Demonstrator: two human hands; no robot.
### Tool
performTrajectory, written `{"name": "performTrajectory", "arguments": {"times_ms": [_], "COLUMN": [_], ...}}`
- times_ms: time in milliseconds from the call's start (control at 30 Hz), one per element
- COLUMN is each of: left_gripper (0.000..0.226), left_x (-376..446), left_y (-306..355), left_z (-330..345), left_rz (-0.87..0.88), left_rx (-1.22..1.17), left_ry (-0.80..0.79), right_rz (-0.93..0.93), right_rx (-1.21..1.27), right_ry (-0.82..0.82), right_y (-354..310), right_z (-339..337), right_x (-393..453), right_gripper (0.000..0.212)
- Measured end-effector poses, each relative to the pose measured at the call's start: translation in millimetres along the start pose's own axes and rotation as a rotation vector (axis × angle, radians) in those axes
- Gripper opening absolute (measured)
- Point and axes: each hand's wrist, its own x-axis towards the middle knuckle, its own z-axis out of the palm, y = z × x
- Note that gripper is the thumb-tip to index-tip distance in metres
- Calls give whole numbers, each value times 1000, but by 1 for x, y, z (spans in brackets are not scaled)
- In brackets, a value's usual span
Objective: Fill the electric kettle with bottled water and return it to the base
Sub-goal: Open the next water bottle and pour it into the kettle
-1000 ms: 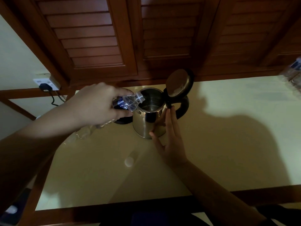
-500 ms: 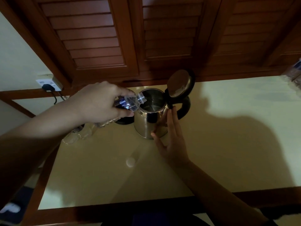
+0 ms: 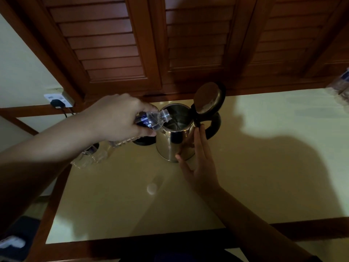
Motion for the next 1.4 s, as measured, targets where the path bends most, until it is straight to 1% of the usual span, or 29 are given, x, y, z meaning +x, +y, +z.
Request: {"name": "performTrajectory", "arguments": {"times_ms": [67,200,333,467,900,1067,1300,1400], "left_gripper": [63,68,62,57,65,68,64,65], "left_x": [0,1,1,1,10,11,10,10], "left_y": [1,1,4,6,-6,-6,-3,-3], "left_z": [-2,-2,-6,-11,-6,-6,-8,-9], "left_rz": [-12,-1,-19,-3,56,49,52,58], "left_rx": [-7,42,-18,13,134,155,151,166], "left_ry": [-7,3,-10,-48,35,19,9,13], "right_rz": [3,-10,17,19,46,42,64,46], "right_rx": [2,9,10,7,17,19,6,5], "right_ry": [-1,0,1,-5,-21,-5,-22,-15], "right_y": [-1,0,0,-1,-1,-2,0,-1], "right_z": [0,0,0,-1,-3,-4,-4,-4], "right_x": [0,0,0,0,0,0,0,0], "right_gripper": [95,92,94,94,95,94,93,96]}}
